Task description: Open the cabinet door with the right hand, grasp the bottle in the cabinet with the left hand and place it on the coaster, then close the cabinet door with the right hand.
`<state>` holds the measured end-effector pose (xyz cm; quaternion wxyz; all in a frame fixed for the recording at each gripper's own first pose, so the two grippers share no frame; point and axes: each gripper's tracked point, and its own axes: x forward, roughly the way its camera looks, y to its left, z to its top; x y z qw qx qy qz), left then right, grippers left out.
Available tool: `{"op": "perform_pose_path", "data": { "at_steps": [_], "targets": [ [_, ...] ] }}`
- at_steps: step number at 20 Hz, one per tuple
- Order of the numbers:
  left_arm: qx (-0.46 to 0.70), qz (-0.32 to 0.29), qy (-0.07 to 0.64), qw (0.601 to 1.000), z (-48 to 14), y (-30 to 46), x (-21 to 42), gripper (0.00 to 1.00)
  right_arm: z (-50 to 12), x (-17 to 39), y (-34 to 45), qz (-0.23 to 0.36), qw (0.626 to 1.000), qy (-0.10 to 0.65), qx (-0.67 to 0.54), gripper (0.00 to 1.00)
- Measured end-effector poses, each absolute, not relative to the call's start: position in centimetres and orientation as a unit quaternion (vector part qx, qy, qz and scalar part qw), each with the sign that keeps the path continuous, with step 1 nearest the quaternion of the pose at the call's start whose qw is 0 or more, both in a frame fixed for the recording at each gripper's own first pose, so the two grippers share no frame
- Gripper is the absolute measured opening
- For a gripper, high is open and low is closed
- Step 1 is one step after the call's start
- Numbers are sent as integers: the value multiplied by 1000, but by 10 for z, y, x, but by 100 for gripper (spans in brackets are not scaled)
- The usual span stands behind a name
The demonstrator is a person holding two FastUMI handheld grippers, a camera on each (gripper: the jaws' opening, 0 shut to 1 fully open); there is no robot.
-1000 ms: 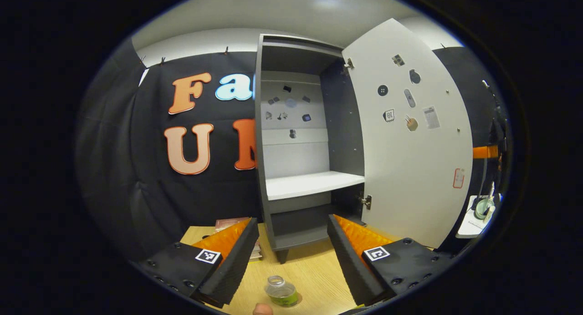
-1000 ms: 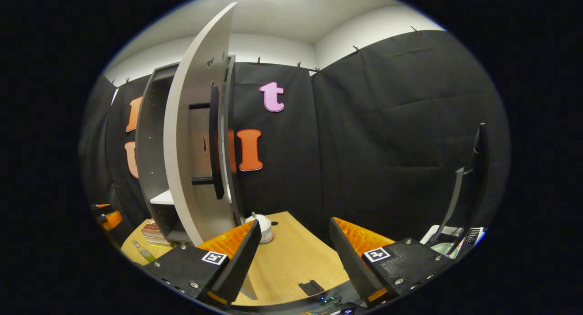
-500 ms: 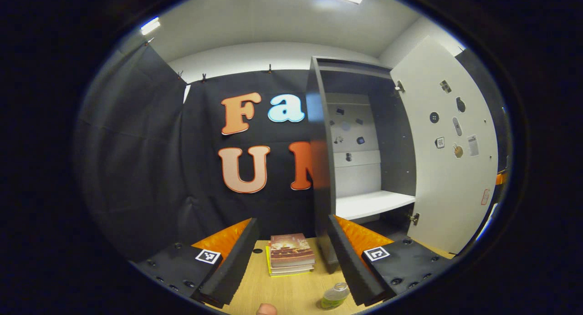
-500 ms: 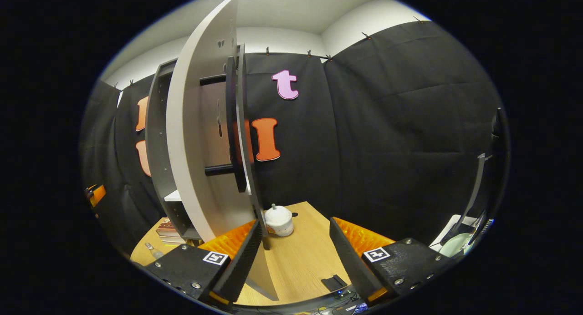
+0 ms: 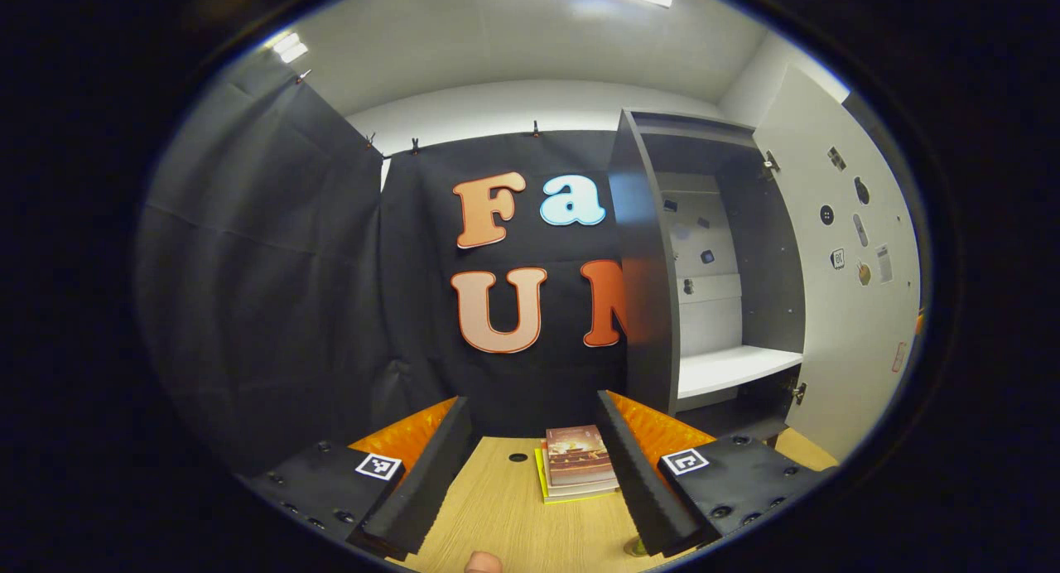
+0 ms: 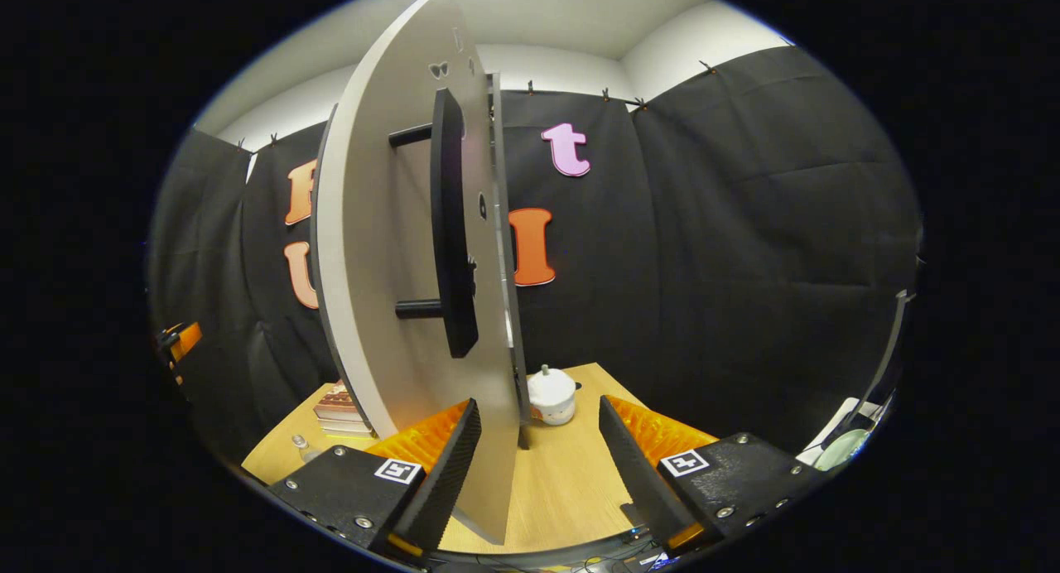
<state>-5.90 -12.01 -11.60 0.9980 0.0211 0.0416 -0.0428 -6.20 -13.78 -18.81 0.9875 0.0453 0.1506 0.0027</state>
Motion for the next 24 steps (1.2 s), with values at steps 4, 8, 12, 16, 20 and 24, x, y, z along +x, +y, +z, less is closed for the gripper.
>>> {"op": "perform_pose_path", "data": {
  "at_steps": [4,8,12,16,20,24],
  "targets": [
    [23,-39,36,998,-115,-106,-65,99,-190,-57,-108,28,987,152,51,89],
    [18,-39,38,998,-121,-97,-69,99,-191,-48,-71,58,986,151,47,89],
    [17,-29,39,999,-124,-82,-77,99,-192,-30,-44,77,986,140,44,89],
    [18,-22,32,999,-122,-68,-81,99,-191,-15,-21,86,987,129,47,80],
    [22,-19,28,999,-121,-63,-92,98,-198,-3,6,110,984,129,50,99],
    [21,-16,28,999,-123,-54,-94,98,-201,14,37,146,979,130,51,99]
  ]
}}
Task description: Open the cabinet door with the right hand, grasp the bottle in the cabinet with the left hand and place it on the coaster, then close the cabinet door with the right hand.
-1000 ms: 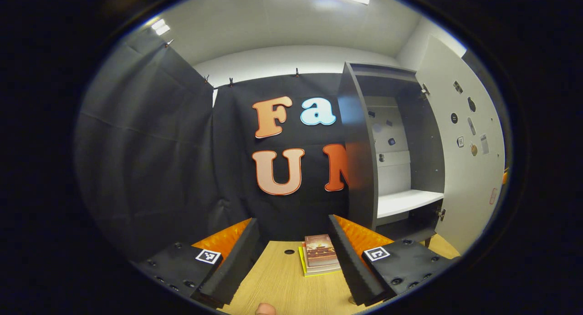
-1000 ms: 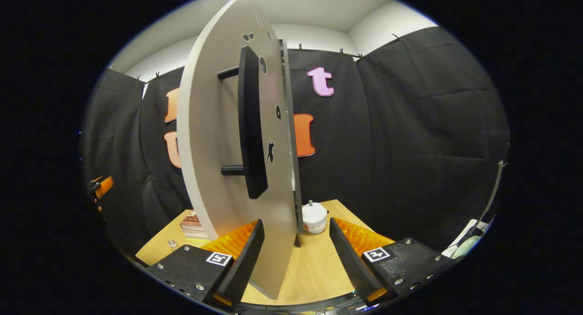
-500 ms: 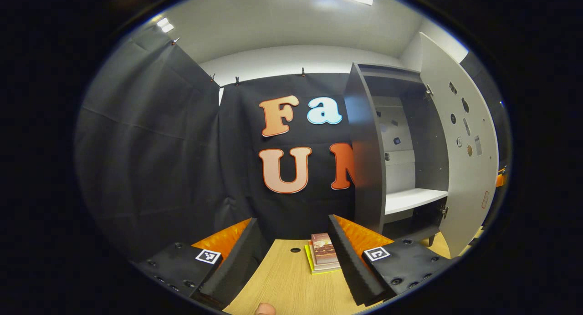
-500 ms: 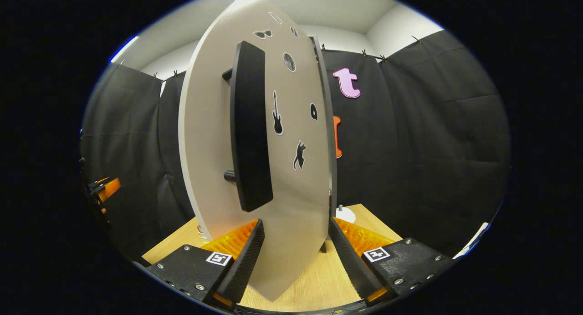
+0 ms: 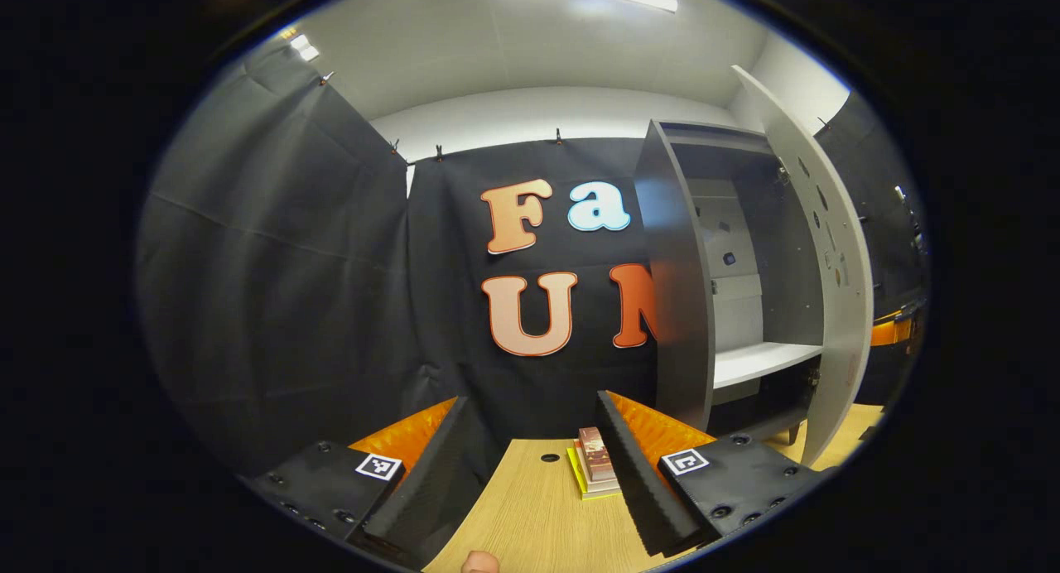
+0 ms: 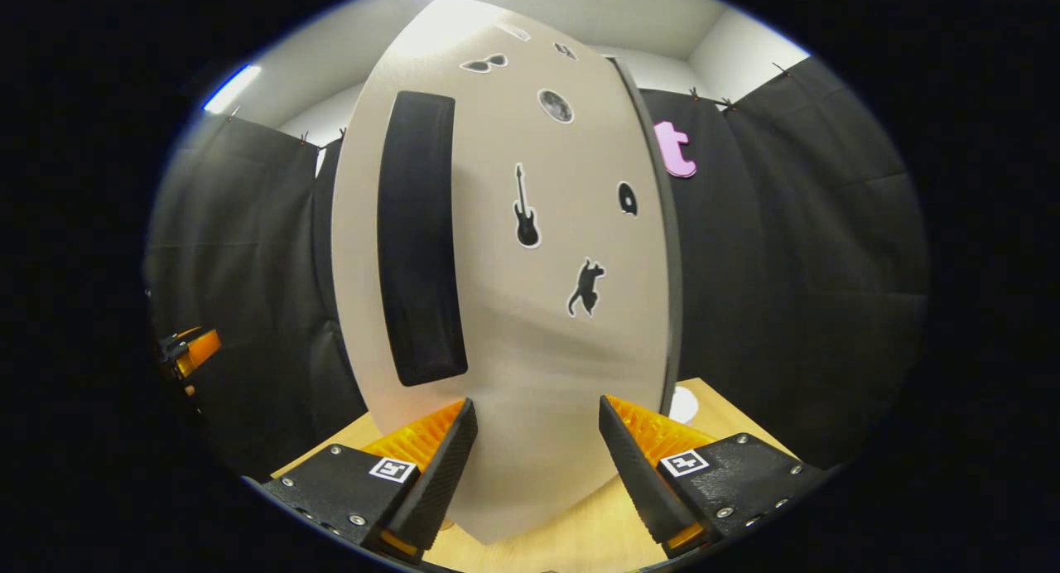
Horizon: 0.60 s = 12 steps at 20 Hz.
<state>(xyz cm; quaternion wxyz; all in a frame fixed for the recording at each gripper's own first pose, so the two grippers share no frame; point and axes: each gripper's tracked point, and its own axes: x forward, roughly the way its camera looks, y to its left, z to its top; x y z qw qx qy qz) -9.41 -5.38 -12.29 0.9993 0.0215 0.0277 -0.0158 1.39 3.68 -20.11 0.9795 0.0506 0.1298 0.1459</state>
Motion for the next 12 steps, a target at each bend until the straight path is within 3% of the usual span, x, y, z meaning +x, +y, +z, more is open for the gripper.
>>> {"op": "perform_pose_path", "data": {
  "at_steps": [1,2,3,4,12],
  "targets": [
    [21,-15,29,999,-125,-51,-95,98,-202,14,44,150,979,131,47,92],
    [20,-13,32,999,-129,-48,-93,98,-204,16,52,154,978,132,43,99],
    [20,-10,35,999,-133,-38,-83,98,-205,20,58,156,978,133,39,99],
    [20,-7,38,999,-136,-34,-82,98,-204,21,63,159,978,133,37,93],
    [17,13,50,999,-150,-6,-71,99,-197,43,86,145,983,111,18,93]
  ]
}}
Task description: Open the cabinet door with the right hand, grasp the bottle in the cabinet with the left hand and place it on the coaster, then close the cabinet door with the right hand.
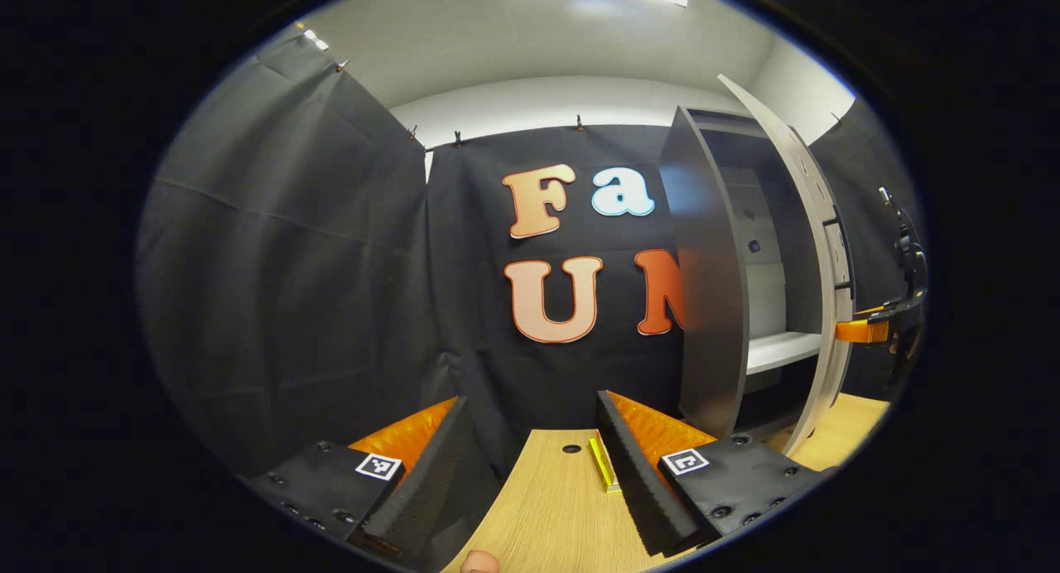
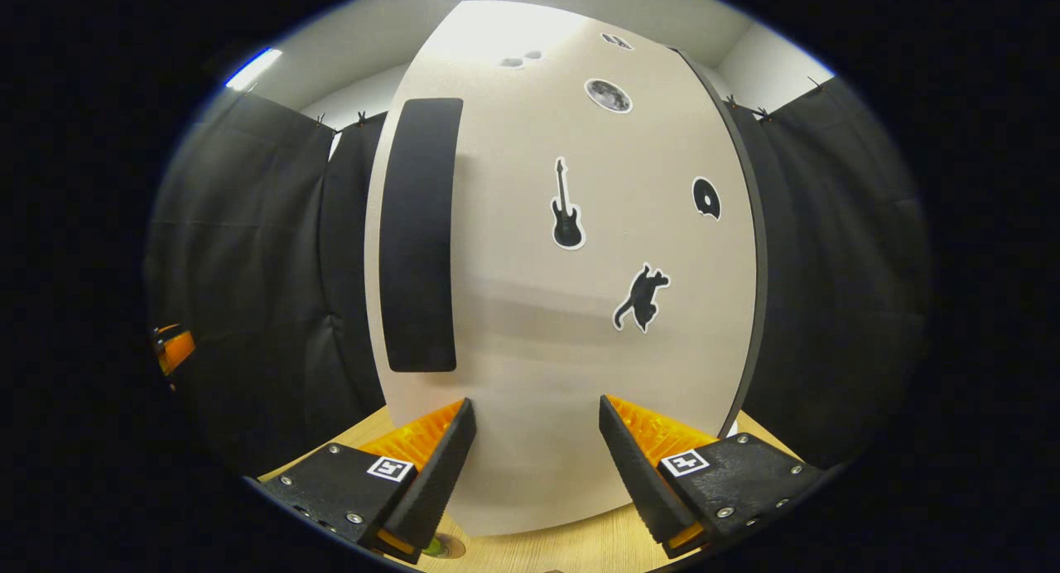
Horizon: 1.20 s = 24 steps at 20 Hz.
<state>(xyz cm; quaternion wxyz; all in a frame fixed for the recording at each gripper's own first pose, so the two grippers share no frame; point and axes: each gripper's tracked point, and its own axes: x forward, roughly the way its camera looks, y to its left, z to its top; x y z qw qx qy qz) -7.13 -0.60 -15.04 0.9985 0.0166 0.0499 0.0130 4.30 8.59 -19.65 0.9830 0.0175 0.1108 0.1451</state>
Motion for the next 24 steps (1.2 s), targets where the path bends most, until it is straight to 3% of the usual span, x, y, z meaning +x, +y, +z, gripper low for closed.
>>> {"op": "perform_pose_path", "data": {
  "at_steps": [24],
  "targets": [
    [6,27,71,997,-183,29,-56,97,-211,113,117,97,987,125,32,93]
  ]
}}
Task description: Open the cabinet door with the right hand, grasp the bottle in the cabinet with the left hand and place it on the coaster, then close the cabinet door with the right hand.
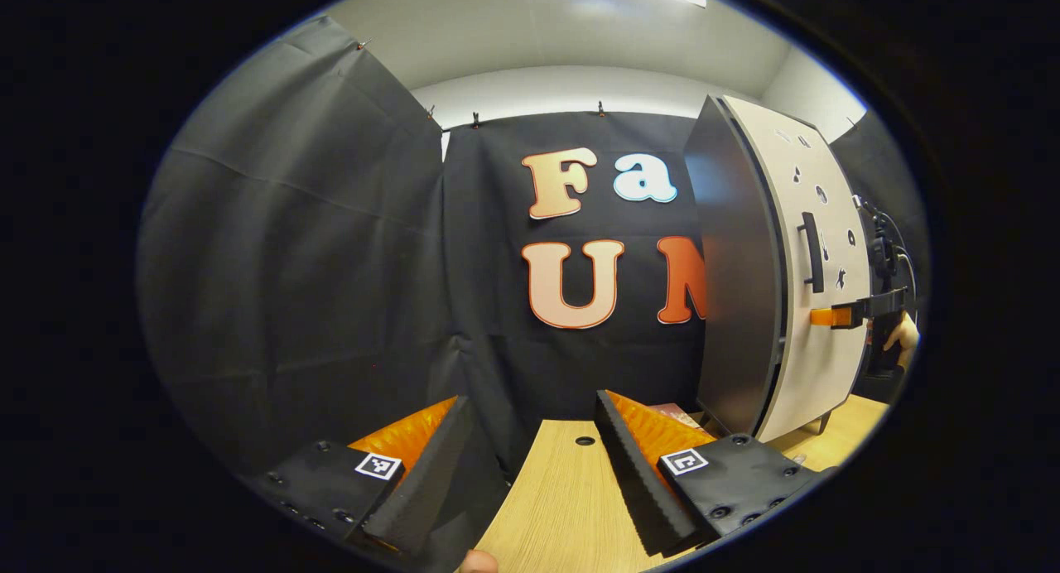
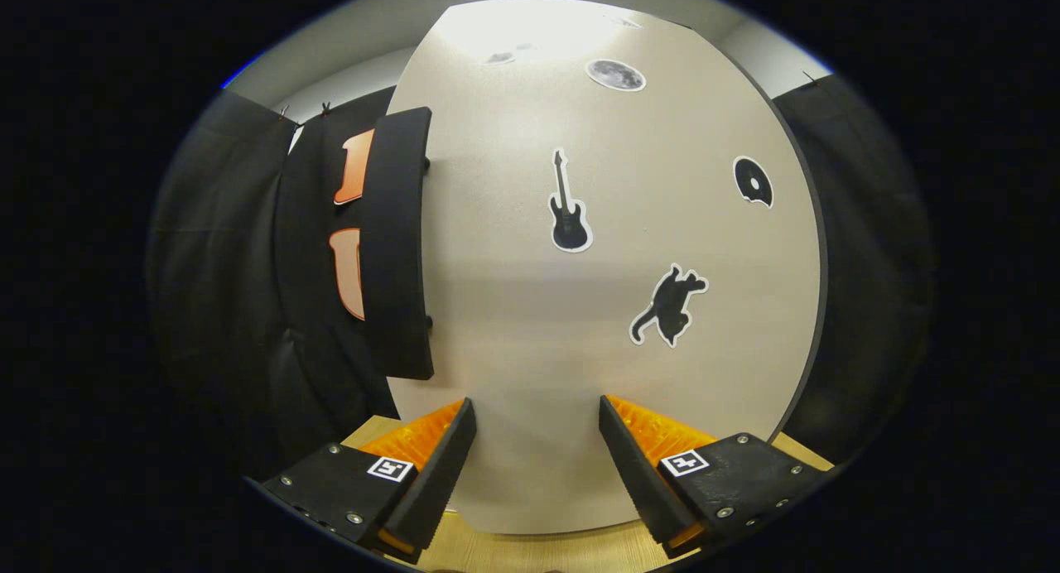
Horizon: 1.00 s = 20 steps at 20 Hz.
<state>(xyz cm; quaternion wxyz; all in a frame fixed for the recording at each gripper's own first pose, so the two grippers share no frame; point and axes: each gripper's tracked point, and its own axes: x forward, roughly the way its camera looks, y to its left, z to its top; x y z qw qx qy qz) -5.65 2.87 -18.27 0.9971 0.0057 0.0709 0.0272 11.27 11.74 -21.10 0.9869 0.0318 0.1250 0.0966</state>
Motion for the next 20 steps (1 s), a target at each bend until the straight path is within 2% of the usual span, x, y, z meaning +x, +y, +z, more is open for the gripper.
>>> {"op": "perform_pose_path", "data": {
  "at_steps": [10,14,20],
  "targets": [
    [11,47,81,996,-184,40,-50,97,-211,121,123,67,991,117,11,93],
    [9,65,80,995,-175,48,-43,98,-210,115,112,62,987,142,41,92],
    [41,76,54,995,-126,47,-36,97,-151,69,68,74,987,129,64,93]
  ]
}}
